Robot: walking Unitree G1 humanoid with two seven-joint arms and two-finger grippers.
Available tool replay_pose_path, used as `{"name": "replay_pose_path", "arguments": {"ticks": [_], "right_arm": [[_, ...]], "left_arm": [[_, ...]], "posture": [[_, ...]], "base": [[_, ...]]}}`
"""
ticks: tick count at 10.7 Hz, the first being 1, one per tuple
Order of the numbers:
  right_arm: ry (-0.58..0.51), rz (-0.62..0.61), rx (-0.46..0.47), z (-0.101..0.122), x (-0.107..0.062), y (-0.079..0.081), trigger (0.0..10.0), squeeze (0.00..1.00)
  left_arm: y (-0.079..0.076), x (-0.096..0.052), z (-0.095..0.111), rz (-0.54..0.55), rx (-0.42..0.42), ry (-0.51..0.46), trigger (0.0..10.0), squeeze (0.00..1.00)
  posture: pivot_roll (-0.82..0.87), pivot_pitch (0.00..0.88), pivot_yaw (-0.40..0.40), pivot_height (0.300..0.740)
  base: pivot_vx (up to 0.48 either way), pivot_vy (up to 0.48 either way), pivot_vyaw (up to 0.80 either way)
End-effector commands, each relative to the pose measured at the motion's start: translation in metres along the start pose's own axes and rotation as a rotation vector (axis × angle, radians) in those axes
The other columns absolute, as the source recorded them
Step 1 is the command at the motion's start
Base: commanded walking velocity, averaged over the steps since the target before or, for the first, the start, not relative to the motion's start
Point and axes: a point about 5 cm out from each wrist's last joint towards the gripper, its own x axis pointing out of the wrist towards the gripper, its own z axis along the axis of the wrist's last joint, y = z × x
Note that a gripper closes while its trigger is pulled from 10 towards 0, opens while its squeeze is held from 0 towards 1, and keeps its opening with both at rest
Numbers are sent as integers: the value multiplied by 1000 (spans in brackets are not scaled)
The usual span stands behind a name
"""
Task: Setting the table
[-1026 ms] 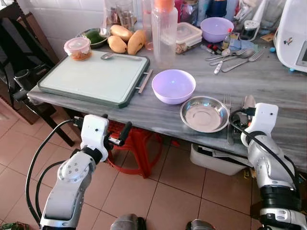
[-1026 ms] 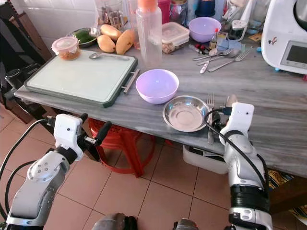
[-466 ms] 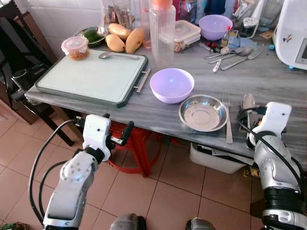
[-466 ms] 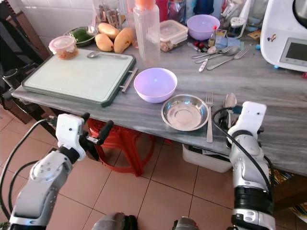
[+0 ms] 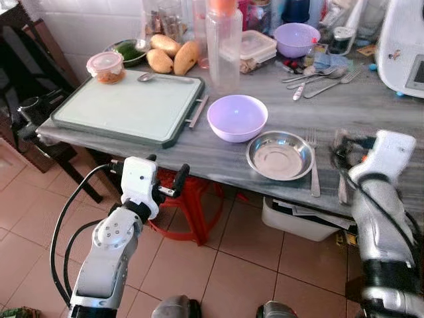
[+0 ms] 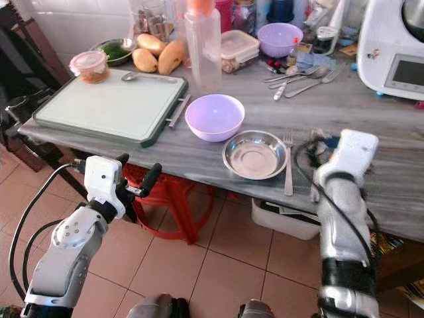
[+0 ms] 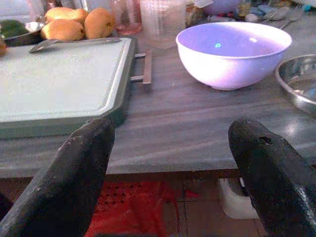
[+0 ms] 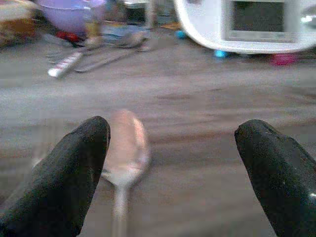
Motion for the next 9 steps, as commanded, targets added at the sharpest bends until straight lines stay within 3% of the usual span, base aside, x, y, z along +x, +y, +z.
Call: {"name": "replay_pose_path", "arguments": {"ticks": [1,3,6,9], "right_arm": [[-9,-19,-15,1,-2,0,10000,0],[62,-110,-77,-11,-9,-10,10000,0],[106,-138,-109,-14,-11,-18,10000,0],[190,-52,-73,-22,-9,-4,10000,0]], "left_arm": [[2,0,-1,9,10,0,10000,0],[4,-4,1,13,13,2,10000,0],[8,-13,0,-7,31,36,10000,0],[10,-20,2,-18,42,57,10000,0]], "posture": [[-17,0,69,740],[-7,0,80,740],[7,34,108,740],[29,65,120,740]], "base": [[0,0,0],[0,0,0],[0,0,0],[0,0,0]]}}
